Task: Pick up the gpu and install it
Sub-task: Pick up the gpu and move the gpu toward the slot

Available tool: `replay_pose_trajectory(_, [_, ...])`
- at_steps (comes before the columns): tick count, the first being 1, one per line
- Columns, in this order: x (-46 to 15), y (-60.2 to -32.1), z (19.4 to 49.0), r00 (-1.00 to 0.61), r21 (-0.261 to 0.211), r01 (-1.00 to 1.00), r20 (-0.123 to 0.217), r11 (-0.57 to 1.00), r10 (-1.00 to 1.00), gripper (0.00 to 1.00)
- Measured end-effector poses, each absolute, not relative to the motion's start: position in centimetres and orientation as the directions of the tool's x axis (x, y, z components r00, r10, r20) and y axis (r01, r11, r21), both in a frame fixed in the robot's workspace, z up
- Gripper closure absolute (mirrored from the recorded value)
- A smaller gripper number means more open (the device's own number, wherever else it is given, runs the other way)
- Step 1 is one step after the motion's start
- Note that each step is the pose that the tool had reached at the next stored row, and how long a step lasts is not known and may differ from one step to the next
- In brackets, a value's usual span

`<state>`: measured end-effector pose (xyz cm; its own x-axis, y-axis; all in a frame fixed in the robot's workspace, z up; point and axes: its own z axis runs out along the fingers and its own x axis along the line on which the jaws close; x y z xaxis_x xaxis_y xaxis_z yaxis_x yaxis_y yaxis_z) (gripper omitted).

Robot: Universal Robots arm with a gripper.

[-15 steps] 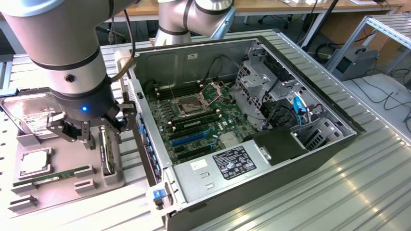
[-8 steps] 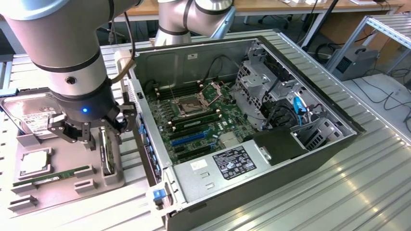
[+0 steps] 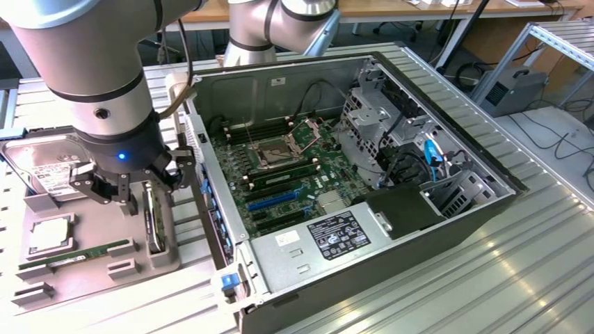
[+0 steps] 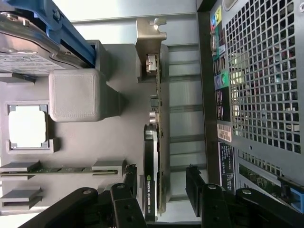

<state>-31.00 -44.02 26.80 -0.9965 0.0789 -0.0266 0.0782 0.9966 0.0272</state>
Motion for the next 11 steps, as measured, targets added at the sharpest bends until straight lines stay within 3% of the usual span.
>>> replay_pose_trajectory(11, [-31.77, -43.11, 26.31, -0.995, 0.026, 0.094, -0.027, 0.995, 0.094, 0.46])
